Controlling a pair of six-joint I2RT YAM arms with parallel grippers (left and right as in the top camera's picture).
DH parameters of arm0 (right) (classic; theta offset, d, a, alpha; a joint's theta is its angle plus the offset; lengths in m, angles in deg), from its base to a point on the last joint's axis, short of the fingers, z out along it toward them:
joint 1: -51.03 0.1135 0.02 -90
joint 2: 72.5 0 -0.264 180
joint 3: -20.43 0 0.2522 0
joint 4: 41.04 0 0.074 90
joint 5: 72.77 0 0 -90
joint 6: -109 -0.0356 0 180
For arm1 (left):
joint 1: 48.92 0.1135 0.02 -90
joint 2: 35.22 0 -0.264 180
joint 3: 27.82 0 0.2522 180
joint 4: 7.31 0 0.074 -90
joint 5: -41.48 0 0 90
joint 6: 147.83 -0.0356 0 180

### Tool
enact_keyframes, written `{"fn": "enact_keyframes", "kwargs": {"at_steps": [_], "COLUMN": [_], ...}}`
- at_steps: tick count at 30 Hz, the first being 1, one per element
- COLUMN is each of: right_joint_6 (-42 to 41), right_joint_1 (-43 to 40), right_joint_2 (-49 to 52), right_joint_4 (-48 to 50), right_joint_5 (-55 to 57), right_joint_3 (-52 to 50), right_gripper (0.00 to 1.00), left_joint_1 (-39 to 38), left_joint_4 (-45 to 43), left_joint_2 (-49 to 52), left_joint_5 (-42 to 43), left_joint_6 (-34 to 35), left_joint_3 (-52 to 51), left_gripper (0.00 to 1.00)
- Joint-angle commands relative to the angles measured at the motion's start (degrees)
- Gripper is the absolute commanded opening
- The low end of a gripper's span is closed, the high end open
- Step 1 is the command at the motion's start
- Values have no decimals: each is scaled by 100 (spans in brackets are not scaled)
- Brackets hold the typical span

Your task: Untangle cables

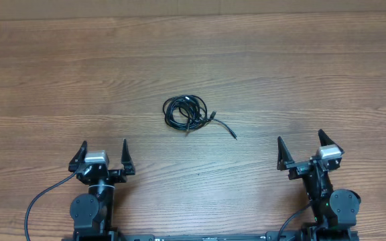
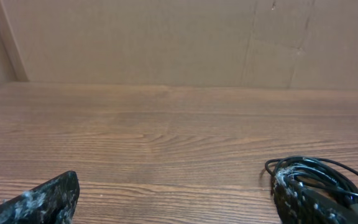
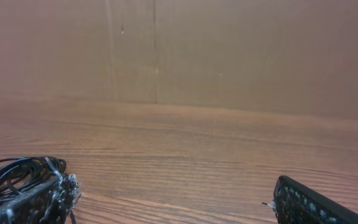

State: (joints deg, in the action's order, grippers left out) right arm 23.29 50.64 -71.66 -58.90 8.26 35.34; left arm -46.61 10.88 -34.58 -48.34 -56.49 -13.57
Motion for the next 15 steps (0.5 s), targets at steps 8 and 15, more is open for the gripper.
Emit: {"fn": "enact_keyframes", "kwargs": {"at_steps": [8, 15], "right_joint_6": [-1250, -1648], "right_joint_1": [0, -2], "right_joint_2": [-68, 17], "right_joint_4": [417, 2597], "right_joint_5": [-4013, -1589], "right_joint_3": [-68, 944], "right_gripper": [100, 100], "left_joint_1": [35, 35], "left_joint_4": [4, 4], "left_joint_2": [-39, -39], "left_joint_5": [4, 4], "left_joint_6": [35, 35], "left_joint_3": [-22, -22], "left_gripper": [100, 99]}}
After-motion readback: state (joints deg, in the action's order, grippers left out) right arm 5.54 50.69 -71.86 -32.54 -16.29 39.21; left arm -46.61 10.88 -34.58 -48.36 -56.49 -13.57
